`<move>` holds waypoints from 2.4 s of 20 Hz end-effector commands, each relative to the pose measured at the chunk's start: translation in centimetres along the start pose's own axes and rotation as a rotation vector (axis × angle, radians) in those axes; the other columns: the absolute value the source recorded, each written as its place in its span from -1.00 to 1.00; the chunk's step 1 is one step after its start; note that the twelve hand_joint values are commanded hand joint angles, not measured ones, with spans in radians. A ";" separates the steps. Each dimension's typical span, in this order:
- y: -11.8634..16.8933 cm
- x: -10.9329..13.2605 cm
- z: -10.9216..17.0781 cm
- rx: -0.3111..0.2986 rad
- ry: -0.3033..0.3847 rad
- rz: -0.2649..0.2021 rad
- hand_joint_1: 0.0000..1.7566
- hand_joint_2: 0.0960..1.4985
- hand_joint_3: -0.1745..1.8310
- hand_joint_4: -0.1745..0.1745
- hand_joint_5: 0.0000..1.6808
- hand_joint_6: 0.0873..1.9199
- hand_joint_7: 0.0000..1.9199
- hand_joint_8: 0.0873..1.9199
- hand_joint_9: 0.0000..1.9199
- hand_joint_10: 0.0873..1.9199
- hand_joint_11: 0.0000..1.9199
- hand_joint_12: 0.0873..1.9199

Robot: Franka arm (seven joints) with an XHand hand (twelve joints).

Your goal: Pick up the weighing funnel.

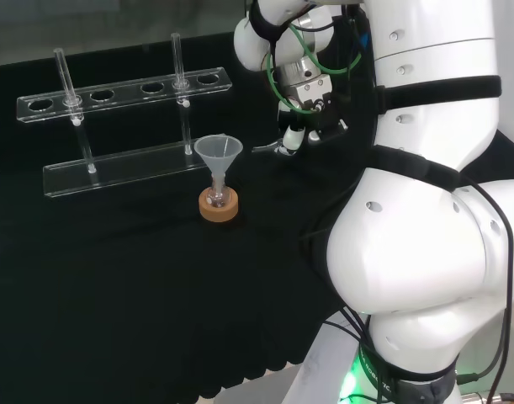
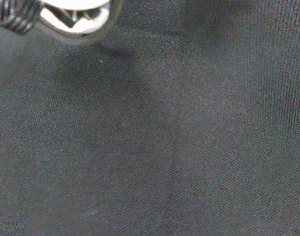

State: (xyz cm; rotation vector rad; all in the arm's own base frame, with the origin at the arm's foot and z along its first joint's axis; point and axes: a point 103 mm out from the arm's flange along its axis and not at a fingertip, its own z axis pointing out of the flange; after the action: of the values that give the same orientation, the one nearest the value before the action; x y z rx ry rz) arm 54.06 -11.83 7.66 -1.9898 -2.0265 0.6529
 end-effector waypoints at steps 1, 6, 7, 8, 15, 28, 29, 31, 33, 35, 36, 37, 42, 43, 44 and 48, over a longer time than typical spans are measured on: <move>0.4 0.3 0.1 0.004 -0.013 -0.001 0.02 -0.22 -0.26 0.14 -0.11 -0.30 -0.54 -0.35 -0.23 -0.51 -0.56 0.35; 0.7 0.9 0.2 0.008 -0.011 0.002 0.03 -0.22 -0.25 0.15 -0.09 -0.30 -0.53 -0.35 -0.23 -0.51 -0.55 0.34; 0.7 1.0 0.2 0.004 -0.009 0.001 0.03 -0.22 -0.25 0.15 -0.09 -0.30 -0.53 -0.35 -0.23 -0.51 -0.55 0.34; 0.7 0.4 0.1 0.007 0.001 -0.002 0.03 -0.22 -0.25 0.15 -0.09 -0.30 -0.53 -0.35 -0.23 -0.51 -0.55 0.34; 0.7 0.2 0.2 0.014 -0.006 0.004 0.03 -0.22 -0.24 0.14 -0.08 -0.30 -0.53 -0.35 -0.22 -0.52 -0.55 0.34; 1.0 0.3 0.5 0.024 -0.003 0.005 0.03 -0.21 -0.23 0.17 -0.01 -0.30 -0.52 -0.35 -0.21 -0.52 -0.55 0.34; 1.0 0.3 0.5 0.021 -0.009 0.010 0.03 -0.21 -0.23 0.22 0.05 -0.31 -0.52 -0.35 -0.21 -0.52 -0.54 0.34; 0.9 0.5 0.5 0.014 -0.019 0.021 0.16 -0.04 -0.35 0.74 0.26 -0.26 -0.50 -0.35 -0.19 -0.53 -0.54 0.33; 0.8 0.6 0.2 0.006 -0.010 0.036 0.22 -0.08 -0.26 0.94 0.36 -0.21 -0.47 -0.37 -0.16 -0.55 -0.52 0.32; 0.6 0.7 -0.3 -0.005 0.008 0.049 0.24 -0.14 -0.18 0.99 0.39 -0.17 -0.46 -0.38 -0.14 -0.56 -0.49 0.31; 0.4 0.8 -0.6 -0.012 0.011 0.050 0.24 -0.15 -0.15 1.00 0.39 -0.15 -0.46 -0.39 -0.13 -0.57 -0.48 0.30; 0.2 0.9 -0.9 -0.018 0.009 0.051 0.24 -0.17 -0.13 1.00 0.38 -0.13 -0.45 -0.39 -0.12 -0.57 -0.47 0.30; -0.7 0.8 -2.3 -0.047 0.028 0.065 0.24 -0.18 -0.09 1.00 0.37 -0.08 -0.44 -0.38 -0.11 -0.58 -0.43 0.29; -0.9 0.8 -2.5 -0.050 0.031 0.072 0.24 -0.18 -0.09 1.00 0.37 -0.08 -0.44 -0.38 -0.11 -0.58 -0.43 0.28; -1.1 0.7 -2.7 -0.054 0.036 0.076 0.24 -0.18 -0.09 1.00 0.36 -0.08 -0.44 -0.38 -0.11 -0.58 -0.43 0.28; -2.0 0.7 -3.5 -0.071 0.065 0.084 0.24 -0.18 -0.09 1.00 0.36 -0.07 -0.44 -0.38 -0.11 -0.58 -0.43 0.28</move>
State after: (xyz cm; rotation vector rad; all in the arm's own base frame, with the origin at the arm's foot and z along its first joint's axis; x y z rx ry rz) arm 54.29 -10.69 10.42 -2.0917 -1.9841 0.5846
